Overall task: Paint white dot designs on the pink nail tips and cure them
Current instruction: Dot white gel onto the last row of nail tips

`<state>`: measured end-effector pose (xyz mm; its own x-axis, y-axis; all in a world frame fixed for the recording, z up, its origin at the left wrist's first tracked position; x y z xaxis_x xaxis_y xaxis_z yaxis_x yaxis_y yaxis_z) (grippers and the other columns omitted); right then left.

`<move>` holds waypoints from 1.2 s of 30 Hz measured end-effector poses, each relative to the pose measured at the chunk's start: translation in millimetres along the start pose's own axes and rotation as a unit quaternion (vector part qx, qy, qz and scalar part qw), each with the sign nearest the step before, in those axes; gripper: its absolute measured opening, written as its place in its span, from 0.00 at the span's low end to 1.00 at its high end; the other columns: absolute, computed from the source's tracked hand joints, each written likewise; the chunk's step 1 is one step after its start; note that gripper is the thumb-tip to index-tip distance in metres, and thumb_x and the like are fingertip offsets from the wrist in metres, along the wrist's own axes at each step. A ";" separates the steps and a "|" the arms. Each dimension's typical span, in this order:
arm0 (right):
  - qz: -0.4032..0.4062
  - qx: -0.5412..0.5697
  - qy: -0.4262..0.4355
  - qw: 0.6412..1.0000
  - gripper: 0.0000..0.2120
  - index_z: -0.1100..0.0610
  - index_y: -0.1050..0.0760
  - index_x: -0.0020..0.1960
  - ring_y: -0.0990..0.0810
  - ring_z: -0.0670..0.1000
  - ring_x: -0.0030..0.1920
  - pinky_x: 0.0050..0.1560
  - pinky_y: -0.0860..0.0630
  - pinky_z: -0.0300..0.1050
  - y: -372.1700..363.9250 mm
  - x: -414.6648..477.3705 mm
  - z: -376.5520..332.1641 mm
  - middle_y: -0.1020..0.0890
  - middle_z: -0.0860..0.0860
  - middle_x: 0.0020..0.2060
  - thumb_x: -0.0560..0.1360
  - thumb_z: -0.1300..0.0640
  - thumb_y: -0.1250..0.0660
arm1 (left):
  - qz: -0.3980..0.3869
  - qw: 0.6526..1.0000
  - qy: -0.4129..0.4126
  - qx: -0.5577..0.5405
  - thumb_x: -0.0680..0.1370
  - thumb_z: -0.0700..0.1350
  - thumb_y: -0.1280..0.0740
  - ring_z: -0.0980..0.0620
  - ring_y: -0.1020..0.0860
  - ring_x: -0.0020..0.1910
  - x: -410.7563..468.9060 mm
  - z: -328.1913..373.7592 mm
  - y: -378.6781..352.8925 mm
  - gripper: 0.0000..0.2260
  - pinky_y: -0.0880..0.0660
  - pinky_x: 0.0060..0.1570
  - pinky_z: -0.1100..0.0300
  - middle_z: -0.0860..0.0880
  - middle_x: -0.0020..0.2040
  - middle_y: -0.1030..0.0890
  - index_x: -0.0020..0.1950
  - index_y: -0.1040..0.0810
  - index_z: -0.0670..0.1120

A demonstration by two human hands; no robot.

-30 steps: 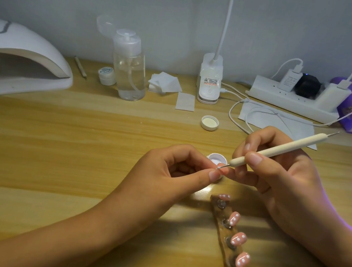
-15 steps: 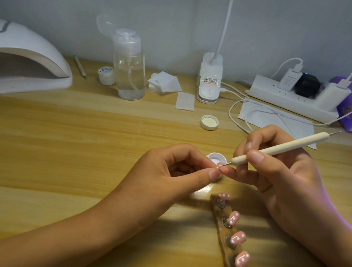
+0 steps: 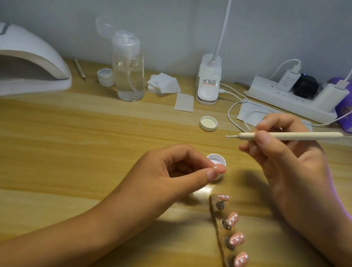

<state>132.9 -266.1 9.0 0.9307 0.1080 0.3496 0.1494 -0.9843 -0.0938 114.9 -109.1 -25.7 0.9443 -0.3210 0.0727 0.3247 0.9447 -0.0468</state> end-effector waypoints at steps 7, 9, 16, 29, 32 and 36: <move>0.018 -0.169 0.021 0.985 0.07 0.53 0.20 0.47 0.21 0.43 0.42 0.47 0.24 0.36 1.1 1.6 -1.3 0.17 0.48 0.40 0.75 0.51 0.33 | 0.059 0.998 -0.001 -0.015 0.68 0.53 0.27 0.61 0.24 0.36 2.2 -0.1 16.3 0.07 0.27 0.36 0.71 0.56 0.36 0.19 0.43 0.16 0.52; -0.014 -0.219 0.033 0.975 0.07 0.54 0.22 0.48 0.22 0.48 0.42 0.46 0.24 0.43 -6.7 -0.5 -0.2 0.19 0.50 0.41 0.77 0.50 0.34 | 0.077 0.997 0.002 -0.012 0.69 0.55 0.27 0.63 0.24 0.36 2.3 -1.5 21.2 0.09 0.27 0.36 0.72 0.56 0.36 0.19 0.45 0.16 0.53; -0.083 -0.300 0.054 0.949 0.06 0.53 0.24 0.48 0.27 0.48 0.41 0.42 0.29 0.39 -23.1 -3.1 3.2 0.22 0.44 0.41 0.76 0.52 0.37 | 0.062 0.998 0.002 -0.016 0.70 0.54 0.28 0.63 0.23 0.36 2.6 -0.8 17.3 0.07 0.28 0.38 0.73 0.57 0.36 0.19 0.44 0.16 0.53; 0.038 0.022 -0.009 0.999 0.08 0.51 0.24 0.41 0.20 0.45 0.36 0.47 0.20 0.44 8.2 -0.9 6.5 0.21 0.47 0.31 0.68 0.54 0.25 | -0.002 1.000 -0.005 -0.024 0.69 0.48 0.28 0.63 0.21 0.37 1.9 0.5 0.2 0.05 0.28 0.39 0.73 0.57 0.36 0.17 0.42 0.16 0.48; -0.001 0.076 -0.039 0.996 0.07 0.52 0.24 0.39 0.21 0.44 0.34 0.43 0.19 0.44 -2.3 -0.5 12.6 0.23 0.49 0.30 0.68 0.58 0.26 | -0.013 1.000 -0.006 -0.024 0.68 0.48 0.27 0.63 0.21 0.36 2.2 -0.5 -3.7 0.06 0.28 0.38 0.74 0.55 0.37 0.16 0.41 0.16 0.46; -0.051 0.083 -0.042 0.994 0.02 0.53 0.24 0.39 0.23 0.44 0.34 0.41 0.19 0.45 -14.6 -3.5 11.1 0.24 0.50 0.31 0.70 0.57 0.31 | -0.019 1.000 -0.009 -0.019 0.68 0.48 0.28 0.63 0.21 0.37 2.5 -0.8 -4.3 0.07 0.28 0.38 0.74 0.54 0.37 0.16 0.42 0.16 0.46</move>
<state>131.1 -250.6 -1.2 0.9315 0.2243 0.2865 0.2912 -0.9316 -0.2176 115.9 -114.0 -26.1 0.9301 -0.3555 0.0923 0.3629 0.9282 -0.0818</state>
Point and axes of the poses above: each hand's wrist, its own x-axis towards the middle knuckle, its own y-axis out of the back of the hand, z = x × y, the point moved 10 cm from there along x, towards the middle knuckle
